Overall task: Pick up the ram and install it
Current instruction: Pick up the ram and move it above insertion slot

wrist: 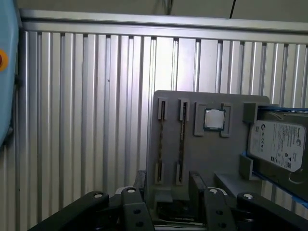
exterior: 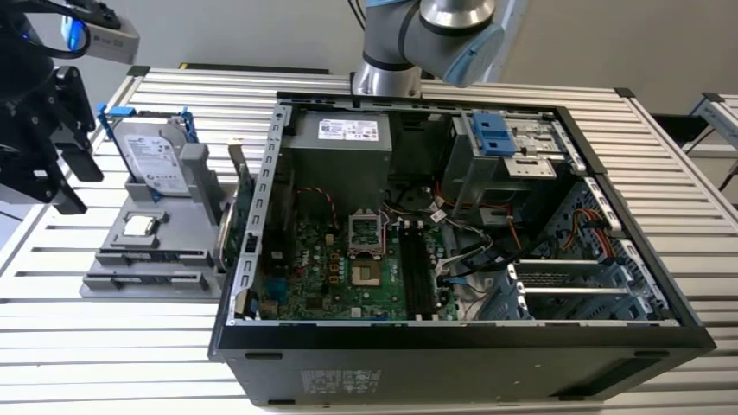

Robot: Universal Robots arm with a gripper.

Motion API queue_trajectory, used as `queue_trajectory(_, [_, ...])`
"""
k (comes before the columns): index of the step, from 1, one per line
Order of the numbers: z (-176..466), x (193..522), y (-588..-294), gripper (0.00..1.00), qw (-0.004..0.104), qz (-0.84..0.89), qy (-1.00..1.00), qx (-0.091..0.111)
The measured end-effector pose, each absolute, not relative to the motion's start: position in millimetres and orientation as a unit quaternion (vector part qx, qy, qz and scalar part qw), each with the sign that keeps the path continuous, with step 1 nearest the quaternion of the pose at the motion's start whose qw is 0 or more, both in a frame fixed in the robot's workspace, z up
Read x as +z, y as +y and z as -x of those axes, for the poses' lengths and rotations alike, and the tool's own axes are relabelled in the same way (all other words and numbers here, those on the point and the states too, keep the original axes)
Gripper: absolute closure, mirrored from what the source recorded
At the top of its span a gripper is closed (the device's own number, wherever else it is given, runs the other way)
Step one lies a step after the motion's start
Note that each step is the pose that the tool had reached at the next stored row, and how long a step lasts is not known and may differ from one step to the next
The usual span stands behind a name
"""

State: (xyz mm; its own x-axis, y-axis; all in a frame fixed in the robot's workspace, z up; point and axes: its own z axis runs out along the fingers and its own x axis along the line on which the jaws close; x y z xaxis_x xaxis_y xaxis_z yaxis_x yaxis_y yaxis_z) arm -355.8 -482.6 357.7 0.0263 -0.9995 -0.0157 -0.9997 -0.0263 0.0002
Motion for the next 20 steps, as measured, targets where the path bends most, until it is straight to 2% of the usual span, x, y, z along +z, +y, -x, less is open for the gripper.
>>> queue_trajectory(20, [355.8,342.7,-482.4,0.0,0.0,0.716,0.698,0.0])
